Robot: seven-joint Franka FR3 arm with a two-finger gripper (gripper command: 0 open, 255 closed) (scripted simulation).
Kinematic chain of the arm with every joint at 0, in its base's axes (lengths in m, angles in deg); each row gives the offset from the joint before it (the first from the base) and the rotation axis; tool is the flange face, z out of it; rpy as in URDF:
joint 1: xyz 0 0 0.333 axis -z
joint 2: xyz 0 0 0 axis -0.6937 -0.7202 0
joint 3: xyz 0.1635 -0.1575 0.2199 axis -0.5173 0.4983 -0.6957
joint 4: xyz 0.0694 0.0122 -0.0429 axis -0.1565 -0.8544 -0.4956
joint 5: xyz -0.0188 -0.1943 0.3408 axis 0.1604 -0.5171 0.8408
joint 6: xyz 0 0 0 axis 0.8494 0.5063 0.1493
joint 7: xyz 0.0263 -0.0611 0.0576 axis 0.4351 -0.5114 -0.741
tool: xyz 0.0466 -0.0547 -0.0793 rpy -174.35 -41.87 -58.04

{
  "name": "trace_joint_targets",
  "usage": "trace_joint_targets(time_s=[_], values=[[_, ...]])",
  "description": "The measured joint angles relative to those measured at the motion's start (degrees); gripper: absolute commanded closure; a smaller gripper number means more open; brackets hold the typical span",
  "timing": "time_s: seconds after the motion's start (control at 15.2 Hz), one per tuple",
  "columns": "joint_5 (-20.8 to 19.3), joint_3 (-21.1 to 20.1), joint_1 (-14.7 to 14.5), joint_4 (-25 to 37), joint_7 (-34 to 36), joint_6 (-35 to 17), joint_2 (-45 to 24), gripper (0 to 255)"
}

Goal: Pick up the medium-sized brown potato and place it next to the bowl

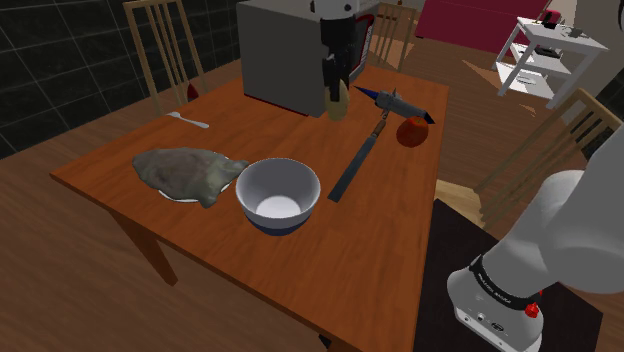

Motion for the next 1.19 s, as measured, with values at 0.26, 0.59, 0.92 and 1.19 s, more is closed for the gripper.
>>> trace_joint_targets(time_s=[0.26,0.59,0.92,1.19], values=[[0.94,-2.45,-2.77,1.45,5.12,0.62,-1.07,255],[2.02,-5.43,-6.31,3.44,11.6,1.16,-2.76,255],[2.75,-8.16,-9.84,8.08,17.81,2.32,-6.29,255],[3.06,-10.18,-12.91,13.67,22.82,3.95,-10.29,255]])
